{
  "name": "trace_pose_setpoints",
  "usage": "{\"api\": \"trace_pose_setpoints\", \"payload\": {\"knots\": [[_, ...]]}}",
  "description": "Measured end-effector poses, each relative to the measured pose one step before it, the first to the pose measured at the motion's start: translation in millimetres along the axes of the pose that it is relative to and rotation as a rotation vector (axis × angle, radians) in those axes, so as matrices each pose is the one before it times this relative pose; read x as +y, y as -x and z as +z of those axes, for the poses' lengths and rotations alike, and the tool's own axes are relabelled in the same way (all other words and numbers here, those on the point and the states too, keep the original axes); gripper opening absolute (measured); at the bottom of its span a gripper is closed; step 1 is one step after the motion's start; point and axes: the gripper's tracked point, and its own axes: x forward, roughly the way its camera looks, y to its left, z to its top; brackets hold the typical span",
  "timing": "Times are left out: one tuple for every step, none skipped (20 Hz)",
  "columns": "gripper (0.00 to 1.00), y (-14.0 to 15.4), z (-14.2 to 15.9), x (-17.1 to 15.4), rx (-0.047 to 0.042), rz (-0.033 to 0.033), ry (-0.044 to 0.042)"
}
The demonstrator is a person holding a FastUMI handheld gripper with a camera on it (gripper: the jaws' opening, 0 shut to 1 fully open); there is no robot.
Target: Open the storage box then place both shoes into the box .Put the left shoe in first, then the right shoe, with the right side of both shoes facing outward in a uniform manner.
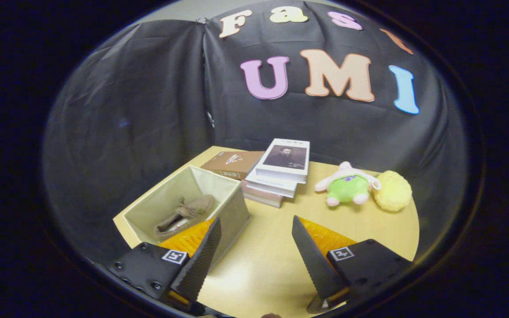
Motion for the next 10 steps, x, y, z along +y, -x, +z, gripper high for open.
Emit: {"api": "trace_pose_setpoints", "payload": {"knots": [[1.00, 3.33, -3.13, -14.71, 0.00394, -0.02015, -0.00221], [1.00, 3.84, -4.84, -16.44, 0.00696, -0.02226, -0.00155], [1.00, 3.51, -5.58, -14.62, 0.00921, -0.01898, -0.00087], [1.00, 2.72, -6.49, -14.24, 0.01043, -0.01802, -0.00187], [1.00, 2.95, -6.52, -14.74, 0.01085, -0.01923, -0.00195], [1.00, 3.25, -7.07, -10.90, 0.01286, -0.01748, -0.00288], [1.00, 4.49, -7.35, -12.14, 0.00816, -0.00976, -0.00394], [1.00, 2.34, -7.18, -10.42, 0.00874, -0.00741, -0.00345], [1.00, -0.76, -8.32, -10.79, 0.01074, -0.01123, 0.00012], [1.00, 0.37, -9.76, -10.25, 0.01173, -0.01254, 0.00200]]}}
